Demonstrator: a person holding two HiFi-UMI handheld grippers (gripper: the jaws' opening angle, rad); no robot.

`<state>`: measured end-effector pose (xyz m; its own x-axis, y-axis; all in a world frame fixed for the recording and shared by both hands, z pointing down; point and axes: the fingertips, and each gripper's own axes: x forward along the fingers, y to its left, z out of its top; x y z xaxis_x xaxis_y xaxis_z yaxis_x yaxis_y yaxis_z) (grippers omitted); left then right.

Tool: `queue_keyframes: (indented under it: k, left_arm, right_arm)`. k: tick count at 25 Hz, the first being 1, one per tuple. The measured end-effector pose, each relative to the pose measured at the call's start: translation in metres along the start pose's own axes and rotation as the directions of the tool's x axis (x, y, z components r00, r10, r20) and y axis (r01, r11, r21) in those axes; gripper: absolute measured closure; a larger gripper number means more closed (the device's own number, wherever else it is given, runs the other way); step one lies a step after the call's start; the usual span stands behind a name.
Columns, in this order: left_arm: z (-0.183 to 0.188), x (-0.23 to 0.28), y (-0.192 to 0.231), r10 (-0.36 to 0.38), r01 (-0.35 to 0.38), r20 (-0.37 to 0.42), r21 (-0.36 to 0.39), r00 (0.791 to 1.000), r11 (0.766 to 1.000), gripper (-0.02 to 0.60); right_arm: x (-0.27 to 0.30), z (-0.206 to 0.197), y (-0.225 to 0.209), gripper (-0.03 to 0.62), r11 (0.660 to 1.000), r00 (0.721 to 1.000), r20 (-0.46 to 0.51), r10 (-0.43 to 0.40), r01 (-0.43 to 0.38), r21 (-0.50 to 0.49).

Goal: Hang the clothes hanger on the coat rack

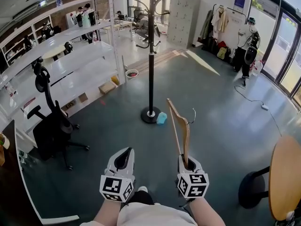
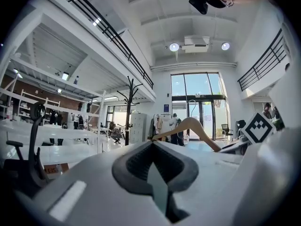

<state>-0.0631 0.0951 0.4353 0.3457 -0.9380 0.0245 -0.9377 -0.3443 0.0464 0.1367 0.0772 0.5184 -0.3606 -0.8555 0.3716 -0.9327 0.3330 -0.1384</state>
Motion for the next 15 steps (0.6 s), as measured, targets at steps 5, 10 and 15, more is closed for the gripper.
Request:
queue_keyframes:
  k: [5, 10, 15]
  left_arm:
    - [0.011, 0.041, 0.045, -0.017, 0.017, 0.002, -0.013, 1.000, 1.000, 0.581]
    - [0.012, 0.075, 0.080, -0.048, 0.048, -0.004, -0.028, 0.999, 0.998, 0.581]
    - [0.011, 0.108, 0.119, -0.033, 0.033, -0.009, -0.026, 0.999, 0.999, 0.581]
  right_arm:
    - [0.048, 0.030, 0.003, 0.546, 1.000, 1.000, 0.000, -0.021, 0.021, 0.002]
    - [0.091, 0.054, 0.006, 0.546, 0.999, 0.999, 0.011, -0.047, 0.046, 0.019]
    - [0.133, 0.077, 0.004, 0.546, 0.997, 0.997, 0.029, -0.066, 0.065, 0.037]
